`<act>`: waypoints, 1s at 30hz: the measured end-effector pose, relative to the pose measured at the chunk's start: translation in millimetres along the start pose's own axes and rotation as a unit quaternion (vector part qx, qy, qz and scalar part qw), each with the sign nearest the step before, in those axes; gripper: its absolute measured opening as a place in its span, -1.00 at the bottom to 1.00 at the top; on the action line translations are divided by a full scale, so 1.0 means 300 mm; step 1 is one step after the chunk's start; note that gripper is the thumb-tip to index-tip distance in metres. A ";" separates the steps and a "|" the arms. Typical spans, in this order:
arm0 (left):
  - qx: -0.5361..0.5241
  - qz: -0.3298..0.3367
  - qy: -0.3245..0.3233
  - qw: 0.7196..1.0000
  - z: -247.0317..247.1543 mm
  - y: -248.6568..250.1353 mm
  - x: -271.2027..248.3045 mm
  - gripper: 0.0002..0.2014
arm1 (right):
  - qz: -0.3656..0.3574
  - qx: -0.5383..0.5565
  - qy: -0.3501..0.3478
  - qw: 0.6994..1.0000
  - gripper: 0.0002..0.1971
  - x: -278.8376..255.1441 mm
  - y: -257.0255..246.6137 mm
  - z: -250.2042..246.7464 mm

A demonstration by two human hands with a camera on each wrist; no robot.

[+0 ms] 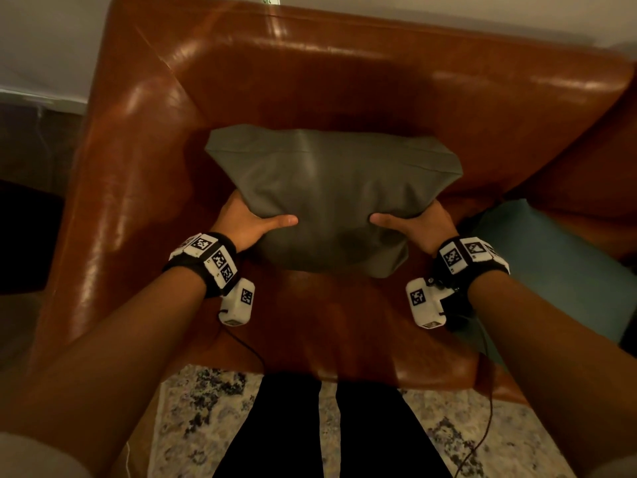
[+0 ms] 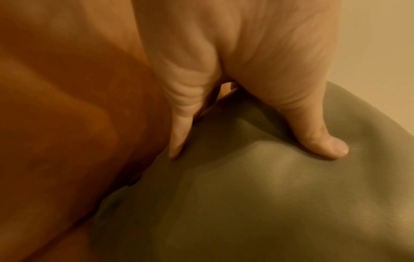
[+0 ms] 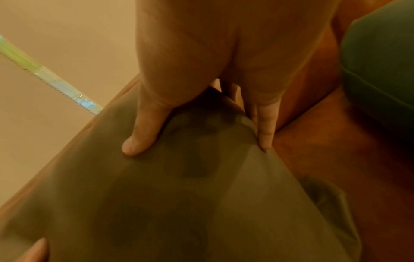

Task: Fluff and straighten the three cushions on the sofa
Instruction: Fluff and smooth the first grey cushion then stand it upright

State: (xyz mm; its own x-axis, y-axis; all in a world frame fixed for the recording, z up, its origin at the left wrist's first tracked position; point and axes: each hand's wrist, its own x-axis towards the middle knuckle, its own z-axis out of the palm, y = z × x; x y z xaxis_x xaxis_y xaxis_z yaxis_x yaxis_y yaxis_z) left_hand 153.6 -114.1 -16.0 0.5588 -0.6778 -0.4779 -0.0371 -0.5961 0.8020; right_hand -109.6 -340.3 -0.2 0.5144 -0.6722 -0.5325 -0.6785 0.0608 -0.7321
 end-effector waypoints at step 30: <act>0.123 0.007 -0.058 0.991 -0.024 -0.091 -0.240 0.09 | 0.043 -0.023 0.069 0.996 0.16 -0.255 0.070 0.000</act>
State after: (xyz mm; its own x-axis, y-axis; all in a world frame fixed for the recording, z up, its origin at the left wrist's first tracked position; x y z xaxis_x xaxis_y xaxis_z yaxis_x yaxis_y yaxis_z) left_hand 120.4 -45.9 -1.0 0.4586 -0.7234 -0.5162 -0.2538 -0.6633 0.7040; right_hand -163.2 -287.6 25.2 0.3780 -0.7607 -0.5276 -0.7420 0.0919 -0.6641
